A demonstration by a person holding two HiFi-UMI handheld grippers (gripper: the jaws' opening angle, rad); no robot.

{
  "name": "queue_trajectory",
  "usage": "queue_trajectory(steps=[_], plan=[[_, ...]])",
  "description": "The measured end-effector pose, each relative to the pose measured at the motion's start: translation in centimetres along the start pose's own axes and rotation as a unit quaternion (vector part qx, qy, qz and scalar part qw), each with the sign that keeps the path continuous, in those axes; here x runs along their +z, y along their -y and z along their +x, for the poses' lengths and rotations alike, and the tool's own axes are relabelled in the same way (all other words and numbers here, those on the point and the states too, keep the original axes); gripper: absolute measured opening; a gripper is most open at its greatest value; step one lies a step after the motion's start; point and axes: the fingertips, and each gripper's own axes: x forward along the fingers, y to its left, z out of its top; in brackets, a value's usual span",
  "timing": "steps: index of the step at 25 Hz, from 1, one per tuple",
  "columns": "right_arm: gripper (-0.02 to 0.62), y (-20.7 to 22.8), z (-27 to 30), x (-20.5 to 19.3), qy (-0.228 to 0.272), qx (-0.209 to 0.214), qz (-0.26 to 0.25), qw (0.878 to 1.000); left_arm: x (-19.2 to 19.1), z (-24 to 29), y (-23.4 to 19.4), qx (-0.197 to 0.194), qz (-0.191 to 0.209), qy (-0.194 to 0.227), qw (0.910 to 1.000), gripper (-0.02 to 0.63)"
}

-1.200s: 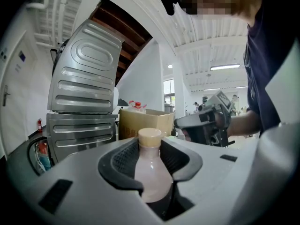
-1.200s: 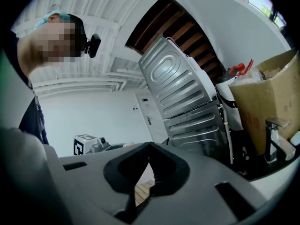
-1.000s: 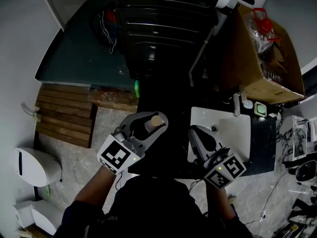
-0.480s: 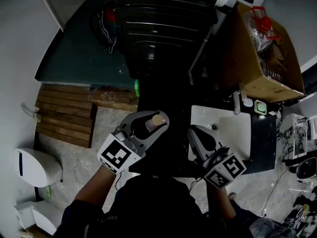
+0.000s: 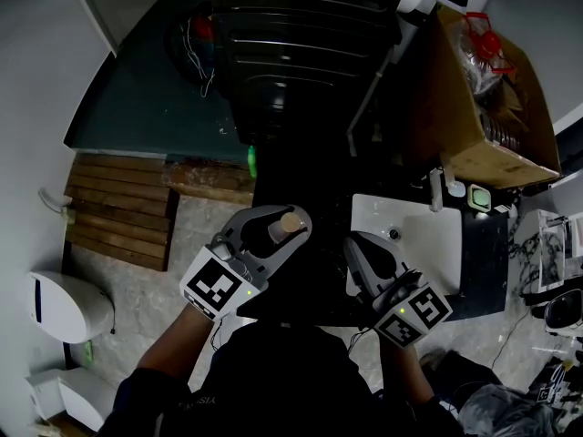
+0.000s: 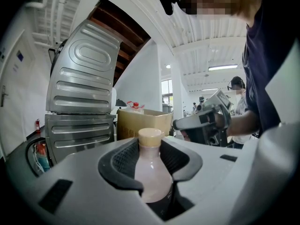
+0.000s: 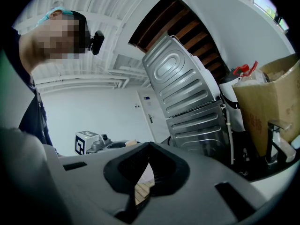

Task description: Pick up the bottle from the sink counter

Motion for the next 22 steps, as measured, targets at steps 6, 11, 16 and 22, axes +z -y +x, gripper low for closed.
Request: queue_trajectory(steps=[6, 11, 16, 22], plan=[[0.02, 0.16, 0.09, -0.06, -0.001, -0.001, 0.004, 1.0, 0.05, 0.05, 0.02, -0.001, -0.001, 0.0, 1.0, 0.141], [0.02, 0.21, 0.1, -0.13, -0.002, -0.001, 0.005, 1.0, 0.09, 0.13, 0.1, -0.002, -0.001, 0.001, 1.0, 0.141], [0.02, 0.33, 0.09, -0.09, -0.002, -0.002, 0.007, 1.0, 0.21, 0.23, 0.02, -0.001, 0.0, 0.003, 1.0, 0.141], [0.02, 0.59, -0.16, -0.13, -0.003, -0.002, 0.009, 1.0, 0.27, 0.53, 0.27, -0.002, -0.001, 0.002, 1.0, 0.141]])
